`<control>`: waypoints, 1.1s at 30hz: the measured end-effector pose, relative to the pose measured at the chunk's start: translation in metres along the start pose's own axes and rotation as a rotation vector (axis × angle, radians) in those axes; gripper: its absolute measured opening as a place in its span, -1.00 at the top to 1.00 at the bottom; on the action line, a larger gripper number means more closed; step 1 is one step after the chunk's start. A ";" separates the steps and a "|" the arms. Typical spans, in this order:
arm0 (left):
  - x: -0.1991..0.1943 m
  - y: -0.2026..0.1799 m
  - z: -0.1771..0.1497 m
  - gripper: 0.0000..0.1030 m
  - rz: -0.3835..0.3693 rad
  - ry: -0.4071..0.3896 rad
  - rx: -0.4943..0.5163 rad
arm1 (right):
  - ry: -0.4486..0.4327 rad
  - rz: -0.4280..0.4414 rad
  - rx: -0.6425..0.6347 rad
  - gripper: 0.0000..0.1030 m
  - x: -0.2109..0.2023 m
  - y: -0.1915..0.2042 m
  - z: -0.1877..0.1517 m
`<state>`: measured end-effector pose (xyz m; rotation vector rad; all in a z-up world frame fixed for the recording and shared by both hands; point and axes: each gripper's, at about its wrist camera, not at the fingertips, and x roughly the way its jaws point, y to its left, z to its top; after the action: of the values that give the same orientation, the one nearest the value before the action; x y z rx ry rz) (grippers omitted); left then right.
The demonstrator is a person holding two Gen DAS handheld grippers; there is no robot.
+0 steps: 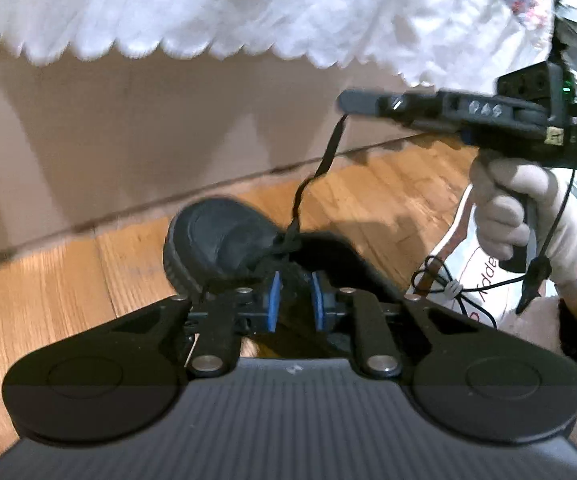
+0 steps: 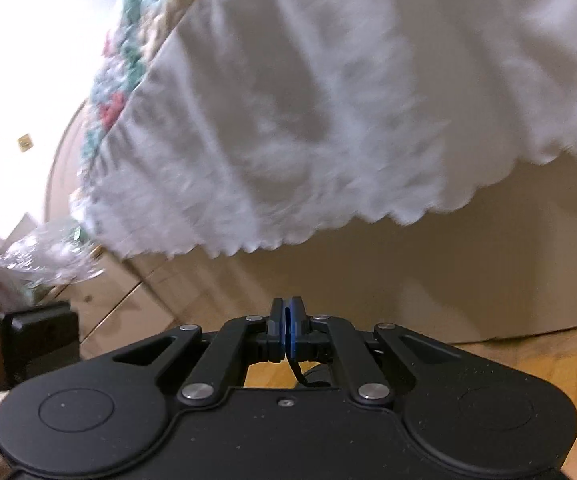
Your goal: Lace up shoes with both hands
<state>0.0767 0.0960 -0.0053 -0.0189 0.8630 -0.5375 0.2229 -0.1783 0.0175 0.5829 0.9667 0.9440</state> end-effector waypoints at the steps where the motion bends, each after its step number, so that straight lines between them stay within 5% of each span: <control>1: -0.002 -0.003 0.003 0.68 0.010 -0.026 0.022 | 0.021 0.012 -0.016 0.92 0.003 0.004 -0.001; 10: -0.004 -0.015 0.022 0.55 -0.044 -0.146 0.069 | 0.096 0.139 -0.026 0.92 0.023 0.019 -0.011; 12: 0.000 -0.012 0.024 0.65 -0.049 -0.153 0.046 | 0.105 0.182 -0.006 0.92 0.023 0.020 -0.013; 14: 0.002 -0.006 0.023 0.96 -0.068 -0.153 0.002 | 0.099 0.220 0.023 0.89 0.023 0.019 -0.013; 19: 0.000 0.017 0.014 0.96 -0.113 -0.168 -0.202 | 0.050 0.189 0.019 0.61 0.013 0.019 -0.010; 24: -0.005 0.043 0.008 0.96 -0.146 -0.194 -0.384 | 0.135 0.144 -0.148 0.37 0.022 0.040 -0.018; 27: -0.009 0.048 0.008 0.96 -0.159 -0.212 -0.420 | 0.178 0.103 -0.318 0.27 0.033 0.063 -0.031; 31: -0.013 0.046 0.010 0.96 -0.176 -0.224 -0.427 | 0.127 0.040 -0.404 0.19 0.041 0.079 -0.038; 33: -0.015 0.044 0.011 0.91 -0.158 -0.230 -0.408 | 0.117 0.029 -0.400 0.37 0.043 0.077 -0.037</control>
<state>0.0960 0.1385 0.0025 -0.5159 0.7362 -0.4873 0.1695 -0.1028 0.0422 0.2060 0.8428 1.1708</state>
